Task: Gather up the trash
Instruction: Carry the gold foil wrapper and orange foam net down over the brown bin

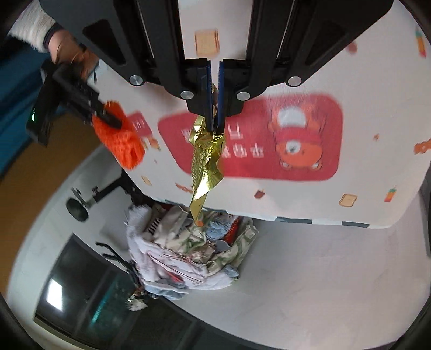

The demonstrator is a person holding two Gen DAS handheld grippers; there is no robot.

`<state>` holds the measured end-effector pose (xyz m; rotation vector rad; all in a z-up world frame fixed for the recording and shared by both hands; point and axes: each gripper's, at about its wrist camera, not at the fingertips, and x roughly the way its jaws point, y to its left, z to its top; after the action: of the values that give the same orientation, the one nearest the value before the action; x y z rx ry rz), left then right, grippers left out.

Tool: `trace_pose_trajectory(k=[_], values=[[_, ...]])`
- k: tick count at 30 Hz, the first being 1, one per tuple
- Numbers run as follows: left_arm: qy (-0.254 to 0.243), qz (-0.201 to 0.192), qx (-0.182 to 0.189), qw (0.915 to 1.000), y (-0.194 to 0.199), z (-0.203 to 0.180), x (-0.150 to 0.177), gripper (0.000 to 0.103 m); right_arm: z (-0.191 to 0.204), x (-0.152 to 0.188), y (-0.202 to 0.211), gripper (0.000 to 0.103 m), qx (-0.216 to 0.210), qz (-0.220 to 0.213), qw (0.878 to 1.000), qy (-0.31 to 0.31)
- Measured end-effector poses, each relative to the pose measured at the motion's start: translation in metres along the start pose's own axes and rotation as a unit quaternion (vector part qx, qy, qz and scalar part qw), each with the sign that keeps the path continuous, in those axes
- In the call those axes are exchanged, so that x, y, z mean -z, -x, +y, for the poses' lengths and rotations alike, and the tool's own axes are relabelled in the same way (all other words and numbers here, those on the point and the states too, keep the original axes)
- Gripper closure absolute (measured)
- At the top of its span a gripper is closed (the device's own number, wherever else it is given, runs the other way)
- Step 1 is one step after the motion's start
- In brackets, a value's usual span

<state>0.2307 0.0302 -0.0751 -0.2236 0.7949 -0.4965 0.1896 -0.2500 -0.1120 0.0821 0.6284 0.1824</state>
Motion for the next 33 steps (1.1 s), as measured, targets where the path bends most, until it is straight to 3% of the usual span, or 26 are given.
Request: trace_pose_trajectory(k=[10,20,23,29,33], values=[[-0.032,0.017,0.011,0.9993,0.07,-0.02,0.095,0.099,0.041,0.041,0.074,0.065,-0.013,-0.005,1.0,0.007],[-0.05,0.047,0.015,0.9975,0.105,-0.031,0.175,0.099,0.072,0.083,0.116,0.065,-0.024,-0.003,0.999,0.027],[-0.046,0.06,0.02,0.9969,0.11,-0.032,0.197,0.099,0.075,0.094,0.126,0.065,-0.025,-0.003,0.999,0.025],[-0.091,0.088,0.011,0.9919,0.113,-0.048,0.241,0.099,0.076,0.113,0.137,0.065,-0.026,0.005,0.999,0.021],[-0.121,0.105,0.003,0.9871,0.106,-0.059,0.252,0.099,0.075,0.127,0.138,0.065,-0.026,0.014,0.999,0.017]])
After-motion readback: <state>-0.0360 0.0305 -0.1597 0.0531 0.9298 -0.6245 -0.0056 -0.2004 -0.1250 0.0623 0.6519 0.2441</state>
